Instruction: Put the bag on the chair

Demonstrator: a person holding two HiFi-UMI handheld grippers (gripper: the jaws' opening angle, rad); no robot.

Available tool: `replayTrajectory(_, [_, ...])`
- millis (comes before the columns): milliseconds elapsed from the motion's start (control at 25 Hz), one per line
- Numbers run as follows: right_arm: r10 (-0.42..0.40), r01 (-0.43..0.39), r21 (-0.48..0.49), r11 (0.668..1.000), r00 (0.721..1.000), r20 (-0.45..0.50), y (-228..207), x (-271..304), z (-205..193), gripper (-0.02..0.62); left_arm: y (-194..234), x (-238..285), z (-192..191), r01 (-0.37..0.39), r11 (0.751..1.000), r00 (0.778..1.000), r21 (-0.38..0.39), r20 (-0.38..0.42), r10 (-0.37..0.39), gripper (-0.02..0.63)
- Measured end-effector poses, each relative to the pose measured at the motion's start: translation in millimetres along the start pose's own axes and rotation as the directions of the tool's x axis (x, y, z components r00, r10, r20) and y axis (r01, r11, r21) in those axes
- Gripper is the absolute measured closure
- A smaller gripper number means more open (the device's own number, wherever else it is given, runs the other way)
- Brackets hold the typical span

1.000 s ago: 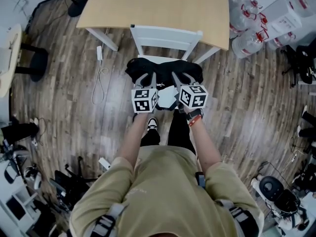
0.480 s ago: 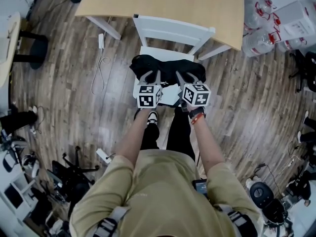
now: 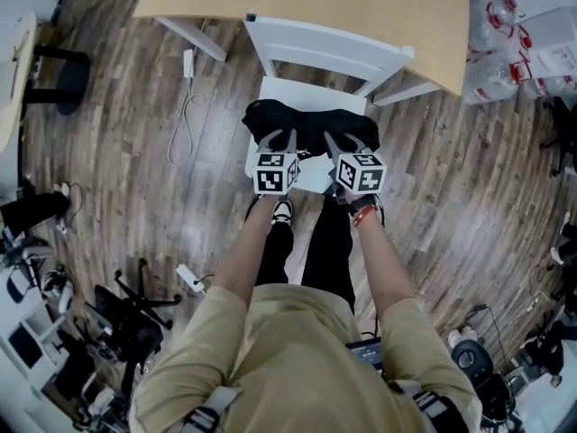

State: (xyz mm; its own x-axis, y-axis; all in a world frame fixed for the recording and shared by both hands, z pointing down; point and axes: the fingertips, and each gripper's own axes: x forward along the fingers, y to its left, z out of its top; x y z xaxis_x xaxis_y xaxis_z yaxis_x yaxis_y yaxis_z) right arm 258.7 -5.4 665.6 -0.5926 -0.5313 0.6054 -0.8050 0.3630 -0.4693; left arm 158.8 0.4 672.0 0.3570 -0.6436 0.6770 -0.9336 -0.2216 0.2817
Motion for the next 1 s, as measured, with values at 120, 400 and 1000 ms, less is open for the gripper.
replayTrajectory(120, [0.006,-0.005,0.022,1.0,1.0,-0.018,-6.9,15.8,-13.5,0.502,11.0,12.6,-13.8,-0.012,1.0,1.0,-0.004,-0.023,0.012,0.578])
replayTrajectory(400, [0.0,0.002,0.034,0.999,0.998,-0.064,-33.3,48.9,-49.7,0.497,25.1,50.9,-50.3,-0.005,1.0,0.997,0.009,-0.073,0.006,0.575])
replayTrajectory(1000, [0.0,0.035,0.174,0.984,0.981,-0.194,-59.4,65.3,-124.0,0.454,30.7,67.4,-113.0,0.028,0.998,0.98,-0.06,-0.193,-0.039,0.541])
